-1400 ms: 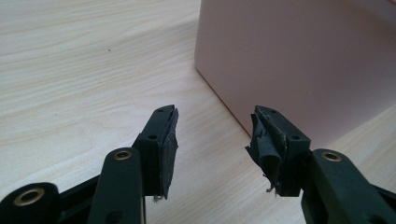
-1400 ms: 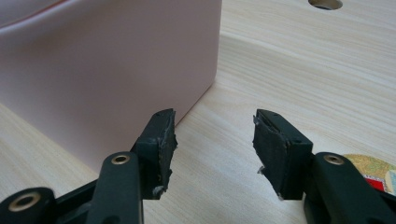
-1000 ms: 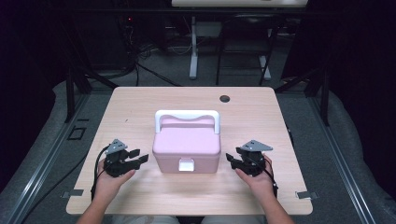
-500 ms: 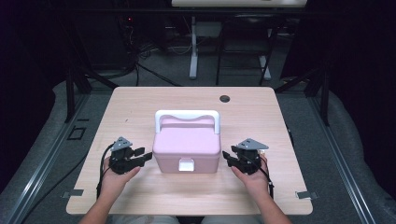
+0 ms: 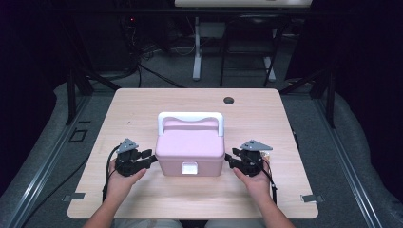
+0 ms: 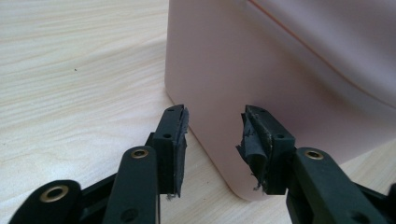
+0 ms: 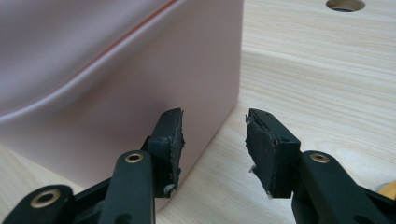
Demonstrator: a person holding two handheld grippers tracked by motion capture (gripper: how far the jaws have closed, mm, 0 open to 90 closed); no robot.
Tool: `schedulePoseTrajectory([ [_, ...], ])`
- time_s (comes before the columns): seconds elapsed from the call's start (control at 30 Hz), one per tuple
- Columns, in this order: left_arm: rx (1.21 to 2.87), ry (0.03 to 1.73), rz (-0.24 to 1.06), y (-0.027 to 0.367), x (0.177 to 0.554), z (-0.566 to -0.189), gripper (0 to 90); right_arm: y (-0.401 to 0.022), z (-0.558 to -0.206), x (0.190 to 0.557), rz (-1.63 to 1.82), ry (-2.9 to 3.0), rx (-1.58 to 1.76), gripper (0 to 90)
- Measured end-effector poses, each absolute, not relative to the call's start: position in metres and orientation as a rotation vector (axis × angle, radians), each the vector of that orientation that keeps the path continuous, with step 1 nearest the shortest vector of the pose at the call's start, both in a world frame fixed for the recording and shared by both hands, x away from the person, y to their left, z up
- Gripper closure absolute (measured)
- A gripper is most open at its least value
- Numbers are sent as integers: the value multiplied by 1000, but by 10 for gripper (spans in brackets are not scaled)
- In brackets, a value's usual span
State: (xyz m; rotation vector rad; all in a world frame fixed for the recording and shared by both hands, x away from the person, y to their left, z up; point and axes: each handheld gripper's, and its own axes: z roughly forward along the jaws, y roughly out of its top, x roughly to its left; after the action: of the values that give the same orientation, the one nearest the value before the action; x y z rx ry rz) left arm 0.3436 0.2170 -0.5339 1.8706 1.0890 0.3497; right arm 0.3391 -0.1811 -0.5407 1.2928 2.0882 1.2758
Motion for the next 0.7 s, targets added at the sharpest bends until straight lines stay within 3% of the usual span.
schedulePoseTrajectory([
  [0.13, 1865, 1074, 360, 216, 342, -532, 629, -178, -541, 338, 1273, 2085, 1289, 594],
  [0.33, 1869, 1055, 340, 216, 342, -531, 708, -172, -539, 334, 1265, 2093, 1249, 744],
  [0.7, 1898, 1034, 334, 212, 339, -529, 823, -167, -537, 331, 1257, 2109, 1227, 872],
])
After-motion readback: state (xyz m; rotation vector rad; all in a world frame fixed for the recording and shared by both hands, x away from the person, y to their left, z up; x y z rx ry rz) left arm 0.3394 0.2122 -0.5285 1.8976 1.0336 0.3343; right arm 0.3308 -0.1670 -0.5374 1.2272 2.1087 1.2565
